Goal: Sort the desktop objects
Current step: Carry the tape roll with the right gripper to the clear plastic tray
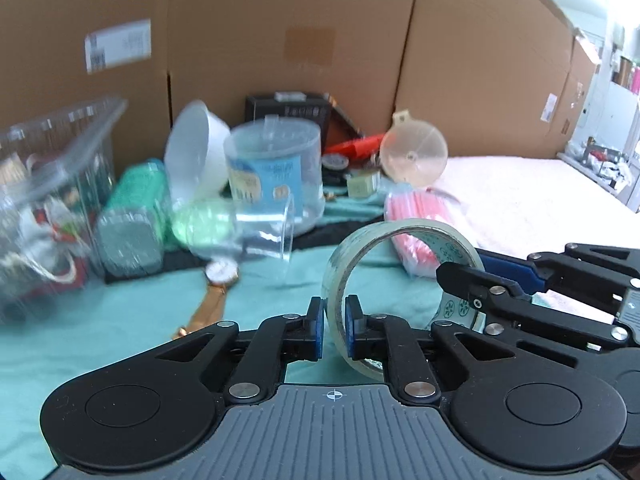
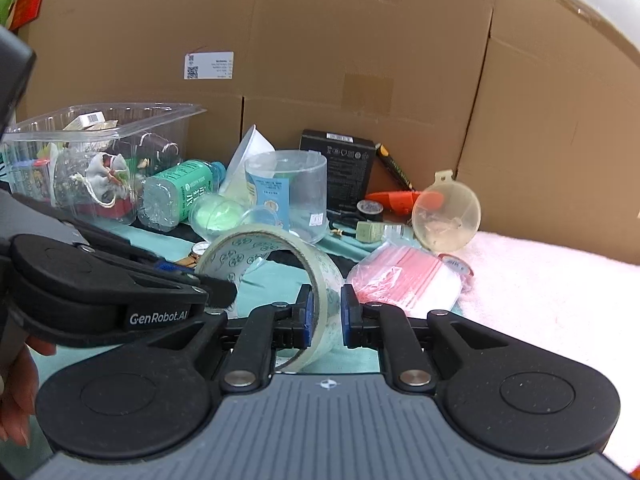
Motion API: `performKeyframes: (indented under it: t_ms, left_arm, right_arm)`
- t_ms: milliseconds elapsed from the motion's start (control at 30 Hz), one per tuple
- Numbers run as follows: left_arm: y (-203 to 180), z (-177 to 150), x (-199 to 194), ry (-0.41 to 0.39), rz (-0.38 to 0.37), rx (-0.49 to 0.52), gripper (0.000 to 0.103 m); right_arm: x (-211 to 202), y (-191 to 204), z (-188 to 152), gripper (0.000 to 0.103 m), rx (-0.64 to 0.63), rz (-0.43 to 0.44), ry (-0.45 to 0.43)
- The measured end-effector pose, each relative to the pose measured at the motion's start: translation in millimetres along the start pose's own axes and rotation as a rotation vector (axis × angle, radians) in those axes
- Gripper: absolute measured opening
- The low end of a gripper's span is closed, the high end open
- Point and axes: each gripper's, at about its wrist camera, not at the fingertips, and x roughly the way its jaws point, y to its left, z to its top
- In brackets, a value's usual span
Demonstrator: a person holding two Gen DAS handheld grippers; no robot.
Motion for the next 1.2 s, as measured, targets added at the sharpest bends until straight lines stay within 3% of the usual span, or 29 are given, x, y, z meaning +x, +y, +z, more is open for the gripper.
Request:
performKeyframes:
  t_ms: [267,533,633,833,1000,1100,1133,1200]
  left_arm:
    - [15,21,-57,-0.142,0.074,0.016,0.007]
    - [81,57,-99,-0.243,0.214,-0.024,0.008]
    - [114,72,-106,-0.257,0.275,-0.044,0.008]
    - [170,98,-88,-0.197,0.361,-0.066,0.011]
    - [199,105,-52,-0.082,0.321,-0.084,0.010]
    - [206,104,-41,-0.053,0.332,-0.112,0.040]
    - [207,103,-42,-0.062,0.355,-0.107,0.046]
    - [204,97,-46,-0.082,0.401,-0.090,0.059]
  right_arm:
    - [-24,18,31,0.015,-0.011,0.030,-0.111]
    - [-16,75,95,0.015,-0.067,0.107,-0.255]
    - [4,98,119,0.015,-0.056,0.165,-0.264]
    - [54,140,145,0.015,-0.047,0.229,-0.209]
    - [93,151,149,0.016,-0.024,0.240,-0.115]
    - [105,152,149,0.023,-0.033,0.242,-0.089]
    - [105,151,149,0.031,-0.026,0.226,-0.096]
    - [103,148,146,0.038,-0.011,0.213,-0.109]
